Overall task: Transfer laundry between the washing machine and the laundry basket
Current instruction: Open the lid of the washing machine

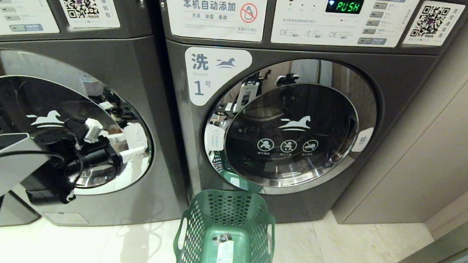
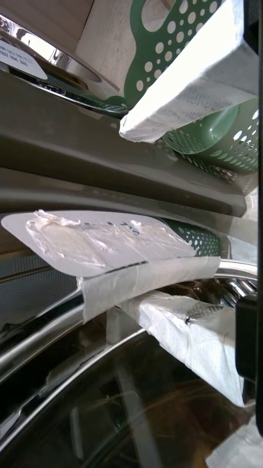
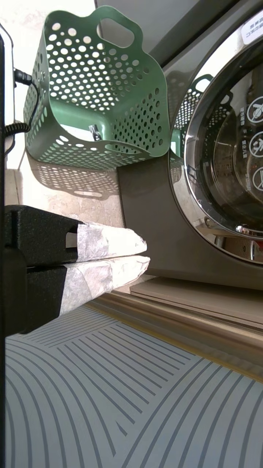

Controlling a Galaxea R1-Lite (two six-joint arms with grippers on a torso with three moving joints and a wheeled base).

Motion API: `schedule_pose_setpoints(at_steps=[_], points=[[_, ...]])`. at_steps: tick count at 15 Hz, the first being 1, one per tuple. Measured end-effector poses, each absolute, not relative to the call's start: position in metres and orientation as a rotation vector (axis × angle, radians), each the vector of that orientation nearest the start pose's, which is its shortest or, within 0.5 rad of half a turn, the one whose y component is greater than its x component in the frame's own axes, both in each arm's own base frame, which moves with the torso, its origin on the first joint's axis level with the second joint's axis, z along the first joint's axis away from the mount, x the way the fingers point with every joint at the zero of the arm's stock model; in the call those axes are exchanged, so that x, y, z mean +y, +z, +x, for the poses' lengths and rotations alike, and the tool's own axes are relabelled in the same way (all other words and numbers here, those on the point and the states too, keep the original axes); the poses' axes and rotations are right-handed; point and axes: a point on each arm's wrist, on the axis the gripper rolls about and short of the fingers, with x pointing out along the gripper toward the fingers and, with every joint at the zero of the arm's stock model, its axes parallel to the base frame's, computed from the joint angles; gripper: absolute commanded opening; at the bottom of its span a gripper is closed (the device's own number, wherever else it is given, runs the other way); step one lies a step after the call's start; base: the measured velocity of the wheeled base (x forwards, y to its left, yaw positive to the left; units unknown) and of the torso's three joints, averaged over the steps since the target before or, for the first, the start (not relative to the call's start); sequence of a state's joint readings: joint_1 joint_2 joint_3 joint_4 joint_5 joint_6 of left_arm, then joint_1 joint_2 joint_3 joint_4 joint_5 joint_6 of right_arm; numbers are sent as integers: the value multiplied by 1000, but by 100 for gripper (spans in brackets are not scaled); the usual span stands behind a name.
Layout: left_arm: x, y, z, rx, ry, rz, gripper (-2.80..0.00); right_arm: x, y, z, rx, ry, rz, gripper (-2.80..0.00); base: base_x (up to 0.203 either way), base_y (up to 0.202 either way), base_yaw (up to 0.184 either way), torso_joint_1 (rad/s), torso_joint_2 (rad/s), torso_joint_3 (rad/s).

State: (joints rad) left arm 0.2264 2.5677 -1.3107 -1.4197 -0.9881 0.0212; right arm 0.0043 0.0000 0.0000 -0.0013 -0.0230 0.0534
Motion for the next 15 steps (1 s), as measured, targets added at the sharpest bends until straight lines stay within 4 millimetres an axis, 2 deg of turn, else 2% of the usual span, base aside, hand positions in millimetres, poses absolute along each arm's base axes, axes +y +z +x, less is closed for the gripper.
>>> schedule_pose_setpoints(at_steps=[9, 15], points=[[84, 26, 450, -126, -800, 102, 0, -1, 76, -23, -2, -19, 53, -280, 0, 0, 0, 0, 0, 0], [83, 28, 459, -136, -834, 79, 0, -1, 76, -23, -2, -19, 53, -280, 0, 0, 0, 0, 0, 0]])
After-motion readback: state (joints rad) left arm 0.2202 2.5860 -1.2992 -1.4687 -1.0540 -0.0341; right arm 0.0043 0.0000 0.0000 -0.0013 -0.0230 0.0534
